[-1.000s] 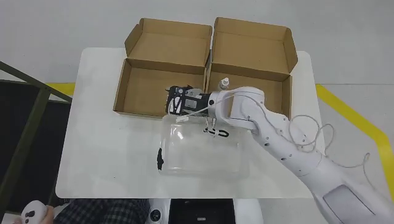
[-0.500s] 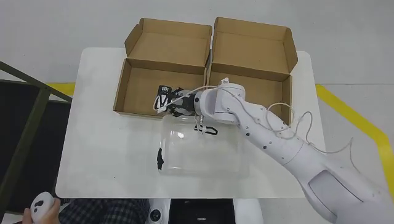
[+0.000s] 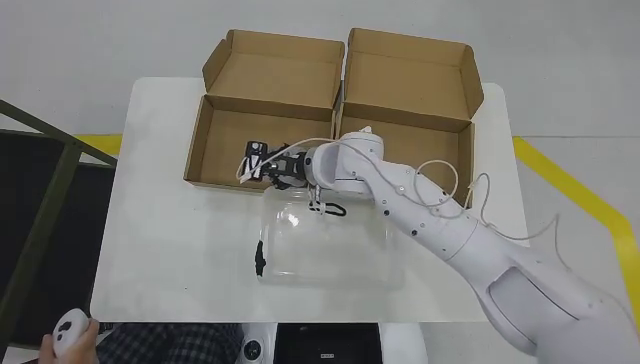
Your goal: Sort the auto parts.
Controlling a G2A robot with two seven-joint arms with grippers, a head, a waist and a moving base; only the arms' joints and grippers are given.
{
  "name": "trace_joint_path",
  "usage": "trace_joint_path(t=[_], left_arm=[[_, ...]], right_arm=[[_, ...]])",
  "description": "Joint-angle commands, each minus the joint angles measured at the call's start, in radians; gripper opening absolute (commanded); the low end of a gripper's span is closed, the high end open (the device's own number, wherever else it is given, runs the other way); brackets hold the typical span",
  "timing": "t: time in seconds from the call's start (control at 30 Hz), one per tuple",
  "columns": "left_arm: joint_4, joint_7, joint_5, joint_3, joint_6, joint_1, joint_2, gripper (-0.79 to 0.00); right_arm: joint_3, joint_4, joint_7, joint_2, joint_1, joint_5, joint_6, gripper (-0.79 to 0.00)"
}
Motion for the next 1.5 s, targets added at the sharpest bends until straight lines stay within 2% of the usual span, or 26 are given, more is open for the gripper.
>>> trace_joint_path(t=[0.0, 0.37, 0.67, 1.03, 1.3, 1.33, 1.37, 1.47], left_arm=[[0.0, 0.0, 0.0, 0.0, 0.0, 0.0, 0.0, 0.0], [0.0, 0.0, 0.0, 0.0, 0.0, 0.0, 0.0, 0.0], [0.0, 0.0, 0.0, 0.0, 0.0, 0.0, 0.0, 0.0], [0.0, 0.0, 0.0, 0.0, 0.0, 0.0, 0.0, 0.0], [0.0, 0.0, 0.0, 0.0, 0.0, 0.0, 0.0, 0.0], [0.0, 0.0, 0.0, 0.0, 0.0, 0.0, 0.0, 0.0], [0.0, 0.0, 0.0, 0.0, 0.0, 0.0, 0.0, 0.0], [0.0, 0.0, 0.0, 0.0, 0.0, 0.0, 0.0, 0.0]], right_arm=[[-0.002, 0.01, 0.003, -0.006, 0.002, -0.003, 0.0, -0.634], [-0.006, 0.058, 0.008, -0.036, 0.009, -0.031, -0.003, -0.508], [0.031, 0.038, 0.018, -0.038, 0.008, -0.052, -0.017, -0.459], [0.123, -0.1, 0.022, -0.008, -0.058, -0.061, -0.047, -0.44], [0.242, -0.299, 0.053, 0.047, -0.198, -0.085, -0.084, -0.397], [0.26, -0.323, 0.055, 0.054, -0.22, -0.085, -0.091, -0.363], [0.278, -0.347, 0.061, 0.062, -0.24, -0.09, -0.098, -0.256], [0.325, -0.411, 0.073, 0.082, -0.298, -0.093, -0.124, -0.062]])
